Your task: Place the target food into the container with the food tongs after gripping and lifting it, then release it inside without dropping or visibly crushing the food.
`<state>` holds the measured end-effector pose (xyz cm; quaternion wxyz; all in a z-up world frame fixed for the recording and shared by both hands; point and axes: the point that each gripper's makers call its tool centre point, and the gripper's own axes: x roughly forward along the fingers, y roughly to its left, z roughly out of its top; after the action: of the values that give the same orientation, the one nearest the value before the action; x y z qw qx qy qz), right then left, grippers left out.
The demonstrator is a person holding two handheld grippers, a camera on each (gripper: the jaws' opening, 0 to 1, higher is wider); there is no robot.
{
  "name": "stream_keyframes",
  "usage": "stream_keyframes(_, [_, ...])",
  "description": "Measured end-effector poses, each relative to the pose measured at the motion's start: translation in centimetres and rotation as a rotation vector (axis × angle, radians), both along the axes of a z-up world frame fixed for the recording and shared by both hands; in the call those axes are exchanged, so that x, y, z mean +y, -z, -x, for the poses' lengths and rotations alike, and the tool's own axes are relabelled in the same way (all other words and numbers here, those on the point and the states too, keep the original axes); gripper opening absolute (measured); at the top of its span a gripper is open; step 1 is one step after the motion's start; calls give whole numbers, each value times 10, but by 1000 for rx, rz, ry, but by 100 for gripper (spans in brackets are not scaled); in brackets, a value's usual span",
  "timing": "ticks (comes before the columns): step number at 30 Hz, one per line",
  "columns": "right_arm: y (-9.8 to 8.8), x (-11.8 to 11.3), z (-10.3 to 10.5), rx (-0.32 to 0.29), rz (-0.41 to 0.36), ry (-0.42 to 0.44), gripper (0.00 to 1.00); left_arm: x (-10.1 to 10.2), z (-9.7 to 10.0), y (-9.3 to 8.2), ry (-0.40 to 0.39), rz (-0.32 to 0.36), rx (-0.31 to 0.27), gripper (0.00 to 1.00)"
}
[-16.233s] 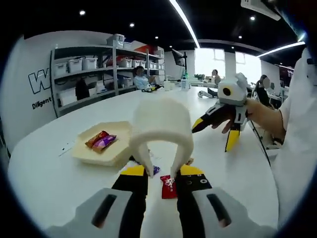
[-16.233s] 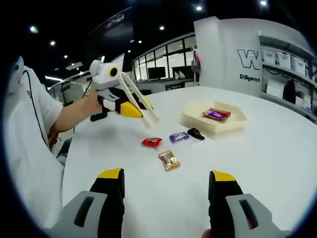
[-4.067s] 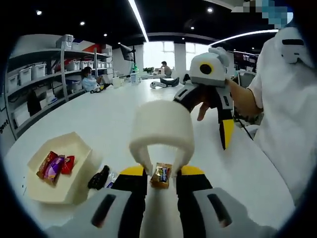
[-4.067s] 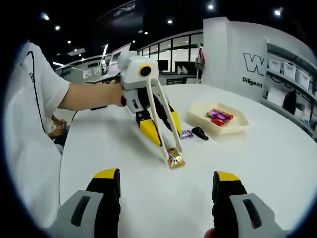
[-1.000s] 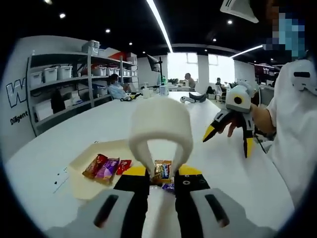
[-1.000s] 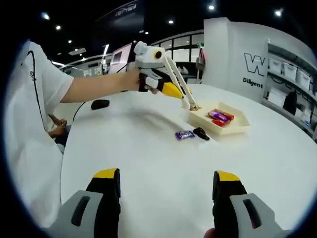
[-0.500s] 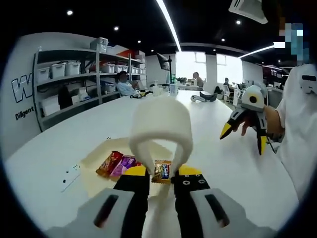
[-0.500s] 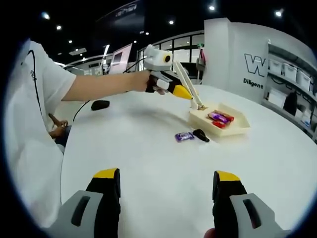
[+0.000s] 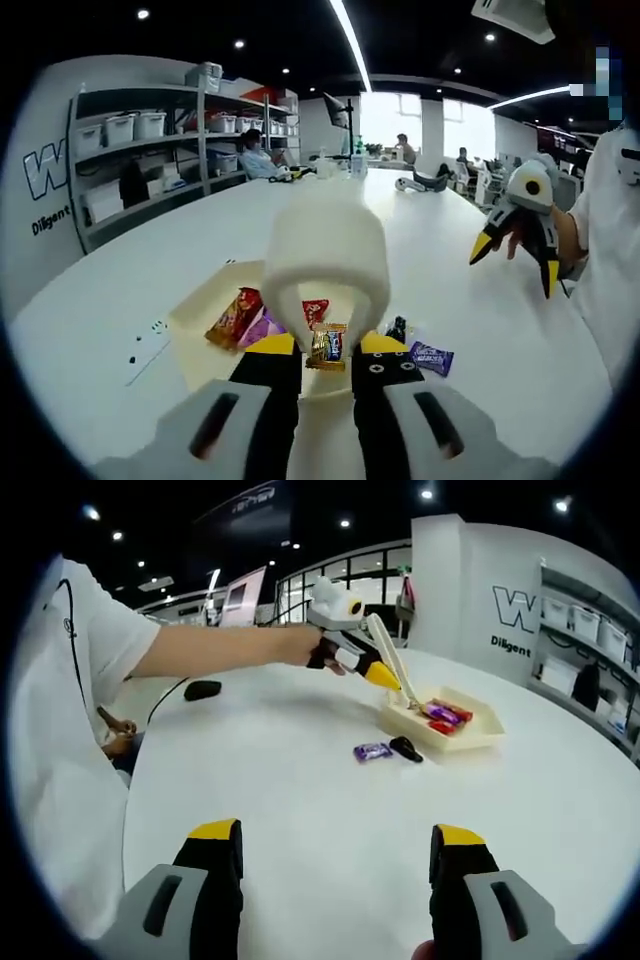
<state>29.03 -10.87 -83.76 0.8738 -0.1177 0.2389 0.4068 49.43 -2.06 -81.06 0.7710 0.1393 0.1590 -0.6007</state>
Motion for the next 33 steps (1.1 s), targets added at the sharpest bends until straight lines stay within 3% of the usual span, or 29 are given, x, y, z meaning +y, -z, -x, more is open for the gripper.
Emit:
stream_keyframes(21, [1, -2, 0, 5, 3, 7, 74, -3, -14, 19, 31, -86, -6, 18])
stream_keyframes(33, [2, -3, 1, 7, 1, 11, 74, -3, -22, 21, 39, -94, -20, 18])
